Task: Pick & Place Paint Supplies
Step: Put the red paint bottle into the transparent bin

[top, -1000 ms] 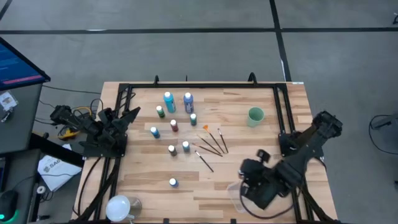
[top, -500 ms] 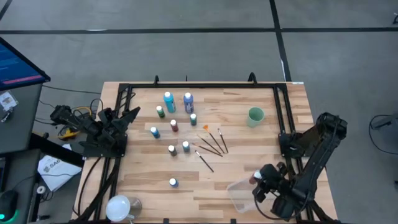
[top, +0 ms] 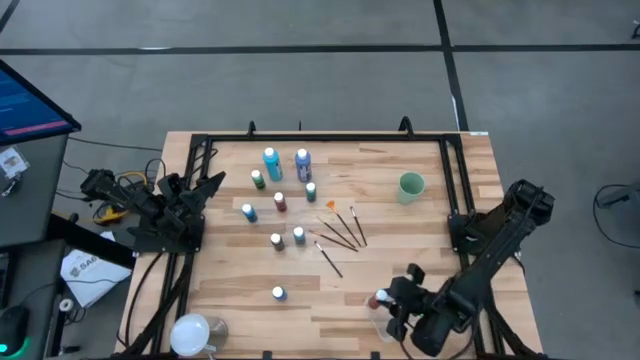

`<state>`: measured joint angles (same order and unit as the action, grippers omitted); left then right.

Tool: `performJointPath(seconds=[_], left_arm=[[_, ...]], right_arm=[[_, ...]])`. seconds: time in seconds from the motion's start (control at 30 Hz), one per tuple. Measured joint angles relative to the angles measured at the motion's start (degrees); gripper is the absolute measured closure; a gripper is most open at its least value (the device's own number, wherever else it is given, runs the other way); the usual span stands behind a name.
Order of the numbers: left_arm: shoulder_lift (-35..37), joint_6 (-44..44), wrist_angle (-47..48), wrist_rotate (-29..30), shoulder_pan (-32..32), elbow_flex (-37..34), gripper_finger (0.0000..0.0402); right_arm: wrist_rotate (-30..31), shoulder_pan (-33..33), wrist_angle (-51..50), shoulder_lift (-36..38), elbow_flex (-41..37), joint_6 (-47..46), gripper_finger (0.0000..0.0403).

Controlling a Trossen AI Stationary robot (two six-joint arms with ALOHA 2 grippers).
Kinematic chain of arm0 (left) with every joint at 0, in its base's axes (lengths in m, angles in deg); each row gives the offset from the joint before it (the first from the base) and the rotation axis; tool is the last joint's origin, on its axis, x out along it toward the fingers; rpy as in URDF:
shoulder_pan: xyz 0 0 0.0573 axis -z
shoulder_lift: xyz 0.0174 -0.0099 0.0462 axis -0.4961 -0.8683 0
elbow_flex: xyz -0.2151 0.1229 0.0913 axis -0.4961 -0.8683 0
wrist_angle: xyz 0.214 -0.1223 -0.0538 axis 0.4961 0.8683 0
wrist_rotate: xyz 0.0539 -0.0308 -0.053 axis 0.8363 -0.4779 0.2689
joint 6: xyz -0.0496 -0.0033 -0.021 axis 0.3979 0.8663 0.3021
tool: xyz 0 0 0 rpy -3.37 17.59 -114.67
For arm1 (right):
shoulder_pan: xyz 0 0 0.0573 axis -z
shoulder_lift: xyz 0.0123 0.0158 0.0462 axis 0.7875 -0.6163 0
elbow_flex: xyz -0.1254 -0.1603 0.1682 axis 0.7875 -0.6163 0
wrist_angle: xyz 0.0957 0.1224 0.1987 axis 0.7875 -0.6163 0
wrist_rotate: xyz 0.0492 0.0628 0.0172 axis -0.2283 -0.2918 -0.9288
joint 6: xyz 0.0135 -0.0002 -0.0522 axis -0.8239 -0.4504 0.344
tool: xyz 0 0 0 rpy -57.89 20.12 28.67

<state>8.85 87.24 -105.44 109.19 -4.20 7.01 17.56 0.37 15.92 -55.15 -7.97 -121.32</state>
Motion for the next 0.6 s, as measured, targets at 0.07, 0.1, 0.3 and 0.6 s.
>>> performJointPath(seconds=[0.07, 0.1, 0.3, 0.6], left_arm=[[0.0, 0.02, 0.0, 0.0, 0.0, -0.02, 0.027], [0.0, 0.0, 0.0, 0.0, 0.0, 0.0, 0.027], [0.0, 0.0, 0.02, 0.0, 0.0, -0.02, 0.027], [0.0, 0.02, 0.02, 0.0, 0.0, 0.0, 0.027]], right_arm=[[-0.31, 0.26, -0.68, -0.56, -0.02, 0.29, 0.03], [-0.31, 0.23, -0.9, -0.87, -0.02, 0.29, 0.03], [-0.45, -1.11, 0.21, -3.08, -0.01, -0.09, 0.03], [-0.5, -1.21, 1.22, -9.03, -0.01, -0.14, 0.03]])
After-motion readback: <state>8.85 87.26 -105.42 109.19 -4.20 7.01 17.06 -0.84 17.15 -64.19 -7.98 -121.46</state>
